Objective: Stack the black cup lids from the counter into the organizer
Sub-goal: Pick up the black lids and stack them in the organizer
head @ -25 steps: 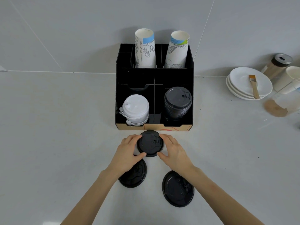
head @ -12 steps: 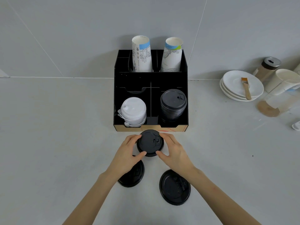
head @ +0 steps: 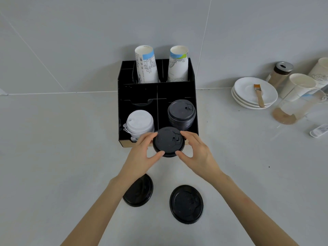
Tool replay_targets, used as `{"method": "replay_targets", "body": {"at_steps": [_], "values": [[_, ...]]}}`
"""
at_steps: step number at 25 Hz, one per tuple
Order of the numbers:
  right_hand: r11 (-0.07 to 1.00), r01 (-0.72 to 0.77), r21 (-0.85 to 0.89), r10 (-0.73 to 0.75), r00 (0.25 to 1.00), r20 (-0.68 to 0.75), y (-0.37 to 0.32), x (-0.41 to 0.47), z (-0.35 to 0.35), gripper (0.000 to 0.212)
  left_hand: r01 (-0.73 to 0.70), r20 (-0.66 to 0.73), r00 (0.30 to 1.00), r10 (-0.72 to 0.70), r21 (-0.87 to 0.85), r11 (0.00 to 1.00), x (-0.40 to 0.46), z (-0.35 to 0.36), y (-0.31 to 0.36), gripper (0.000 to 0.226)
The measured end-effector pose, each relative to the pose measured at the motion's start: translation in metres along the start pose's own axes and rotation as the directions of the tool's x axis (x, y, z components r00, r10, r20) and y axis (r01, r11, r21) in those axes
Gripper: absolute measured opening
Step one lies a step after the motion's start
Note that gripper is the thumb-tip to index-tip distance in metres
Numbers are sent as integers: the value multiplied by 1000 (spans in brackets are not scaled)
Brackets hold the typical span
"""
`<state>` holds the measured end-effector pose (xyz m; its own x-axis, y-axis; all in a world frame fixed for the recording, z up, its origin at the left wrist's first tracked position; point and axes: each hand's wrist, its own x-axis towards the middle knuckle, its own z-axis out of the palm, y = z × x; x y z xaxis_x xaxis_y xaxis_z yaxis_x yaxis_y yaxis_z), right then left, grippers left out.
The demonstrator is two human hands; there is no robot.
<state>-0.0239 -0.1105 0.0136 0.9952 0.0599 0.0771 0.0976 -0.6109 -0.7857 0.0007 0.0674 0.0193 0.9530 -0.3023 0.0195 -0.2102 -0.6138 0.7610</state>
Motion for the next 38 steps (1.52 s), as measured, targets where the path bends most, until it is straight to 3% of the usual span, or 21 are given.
{"method": "replay_targets", "body": {"at_steps": [13, 38], "values": [[998, 21, -60, -25, 997, -72, -1, 46, -48, 53, -86, -49, 995, 88, 49, 995, 60, -5, 33, 54], [969, -24, -246, 23, 1000, -9, 22, 89, -48, 55, 0, 20, 1000, -1, 70, 998, 110, 16, 22, 56]]}}
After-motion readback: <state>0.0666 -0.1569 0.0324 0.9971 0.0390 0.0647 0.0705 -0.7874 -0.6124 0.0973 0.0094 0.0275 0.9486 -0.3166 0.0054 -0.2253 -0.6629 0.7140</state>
